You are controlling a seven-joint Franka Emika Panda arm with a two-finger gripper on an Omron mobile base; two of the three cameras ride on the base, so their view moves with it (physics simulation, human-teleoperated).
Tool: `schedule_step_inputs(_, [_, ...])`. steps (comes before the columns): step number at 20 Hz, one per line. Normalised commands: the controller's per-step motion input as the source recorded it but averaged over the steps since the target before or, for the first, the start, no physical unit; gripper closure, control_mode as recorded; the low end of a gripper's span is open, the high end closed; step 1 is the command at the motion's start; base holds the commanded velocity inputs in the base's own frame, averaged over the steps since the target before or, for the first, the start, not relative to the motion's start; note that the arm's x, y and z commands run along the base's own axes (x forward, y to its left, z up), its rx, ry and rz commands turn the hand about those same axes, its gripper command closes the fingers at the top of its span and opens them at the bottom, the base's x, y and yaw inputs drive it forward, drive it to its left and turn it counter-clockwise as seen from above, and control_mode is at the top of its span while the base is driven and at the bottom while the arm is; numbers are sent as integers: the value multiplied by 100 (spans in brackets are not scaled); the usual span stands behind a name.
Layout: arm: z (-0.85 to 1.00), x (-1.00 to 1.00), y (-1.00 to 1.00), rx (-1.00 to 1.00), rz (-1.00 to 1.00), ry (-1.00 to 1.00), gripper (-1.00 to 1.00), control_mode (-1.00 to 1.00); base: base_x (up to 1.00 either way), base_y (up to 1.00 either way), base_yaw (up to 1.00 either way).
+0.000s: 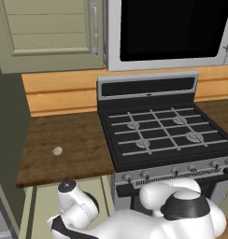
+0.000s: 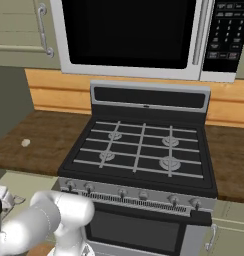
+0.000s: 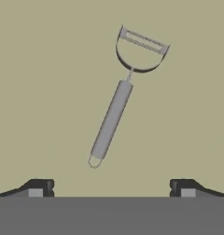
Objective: Pick the peeler from the drawer and place it on the counter.
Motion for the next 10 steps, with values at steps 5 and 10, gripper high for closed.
schedule_step_inputs(5, [-38, 8, 3, 0, 0, -2, -100, -100, 0, 0, 0])
schedule_step_inputs(10, [-30, 12, 9, 0, 0, -1, -100, -100, 0, 0, 0])
